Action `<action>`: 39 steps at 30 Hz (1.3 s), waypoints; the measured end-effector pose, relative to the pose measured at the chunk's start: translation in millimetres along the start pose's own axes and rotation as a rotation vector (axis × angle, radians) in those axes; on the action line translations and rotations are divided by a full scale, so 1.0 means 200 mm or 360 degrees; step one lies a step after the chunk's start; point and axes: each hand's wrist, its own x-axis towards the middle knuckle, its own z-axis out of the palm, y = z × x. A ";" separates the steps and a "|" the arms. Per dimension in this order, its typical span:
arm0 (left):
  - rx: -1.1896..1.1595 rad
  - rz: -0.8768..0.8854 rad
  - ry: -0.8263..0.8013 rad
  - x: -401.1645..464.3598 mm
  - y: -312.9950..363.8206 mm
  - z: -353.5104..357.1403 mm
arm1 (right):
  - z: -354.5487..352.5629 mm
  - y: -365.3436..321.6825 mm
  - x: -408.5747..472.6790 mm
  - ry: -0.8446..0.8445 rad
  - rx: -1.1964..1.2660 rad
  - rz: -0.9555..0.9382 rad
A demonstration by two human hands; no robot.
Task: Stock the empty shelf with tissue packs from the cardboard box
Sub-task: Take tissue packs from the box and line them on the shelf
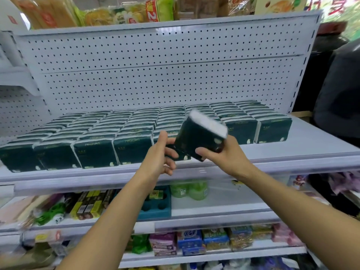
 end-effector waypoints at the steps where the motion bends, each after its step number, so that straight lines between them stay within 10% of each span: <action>1: 0.0070 0.0010 0.0026 0.00 -0.01 -0.01 | 0.00 -0.01 -0.01 0.0003 0.0128 0.0135; 10: -0.0028 0.0276 0.0026 -0.04 -0.03 0.08 | -0.01 0.00 -0.06 0.0083 0.0524 0.0442; 18: 0.0559 0.0474 -0.0054 0.01 -0.04 0.12 | -0.22 0.04 -0.06 0.0093 0.0107 0.0344; 23: 0.1469 0.0893 0.0382 0.12 -0.04 0.02 | -0.32 0.14 -0.02 0.0246 -0.0090 0.0407; 29: 0.2432 0.0751 0.0168 0.28 -0.11 -0.07 | -0.28 0.29 0.06 0.0227 -0.0453 0.0477; 39: 0.2367 0.0892 0.0142 0.34 -0.14 -0.07 | -0.15 0.33 0.14 0.0354 -0.0658 0.0559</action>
